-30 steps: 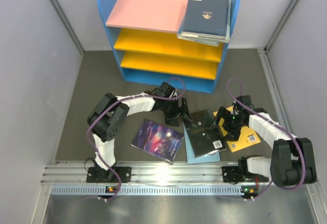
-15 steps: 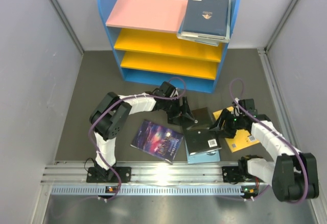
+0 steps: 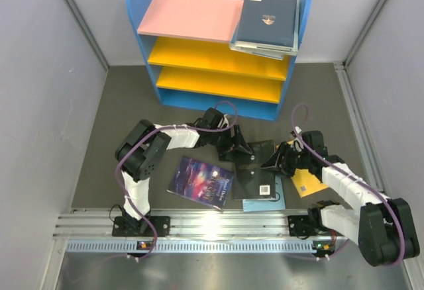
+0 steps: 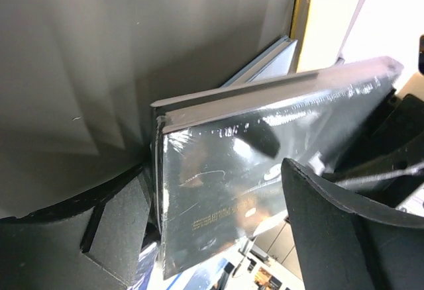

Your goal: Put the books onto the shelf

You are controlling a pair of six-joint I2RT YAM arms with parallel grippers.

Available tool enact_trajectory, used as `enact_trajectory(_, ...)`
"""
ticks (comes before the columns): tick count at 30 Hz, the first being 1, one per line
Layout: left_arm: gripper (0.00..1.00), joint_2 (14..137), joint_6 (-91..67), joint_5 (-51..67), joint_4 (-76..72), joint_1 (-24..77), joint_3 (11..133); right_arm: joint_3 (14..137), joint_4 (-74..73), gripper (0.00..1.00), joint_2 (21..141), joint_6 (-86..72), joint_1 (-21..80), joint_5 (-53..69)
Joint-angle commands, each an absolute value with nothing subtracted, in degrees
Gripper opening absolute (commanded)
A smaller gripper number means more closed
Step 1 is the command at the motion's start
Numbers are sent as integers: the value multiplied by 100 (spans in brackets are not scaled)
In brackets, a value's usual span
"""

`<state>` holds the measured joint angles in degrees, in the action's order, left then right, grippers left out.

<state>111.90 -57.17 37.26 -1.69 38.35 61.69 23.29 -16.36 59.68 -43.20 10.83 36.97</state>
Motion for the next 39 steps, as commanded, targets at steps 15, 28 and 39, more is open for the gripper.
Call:
enact_trajectory(15,86,9636,-6090,3981,-746,3130,5301,3812,-703,0,5915,-4921,1441,3753)
enact_trajectory(28,93,8165,-7503,4605,-3188,2373,3701,3710,2740,0,6512,-7538,1371,4192)
enact_trajectory(39,47,8393,-8481,5080,-5333,2373,3296,3085,5931,0,7495,-9123,1555,4026)
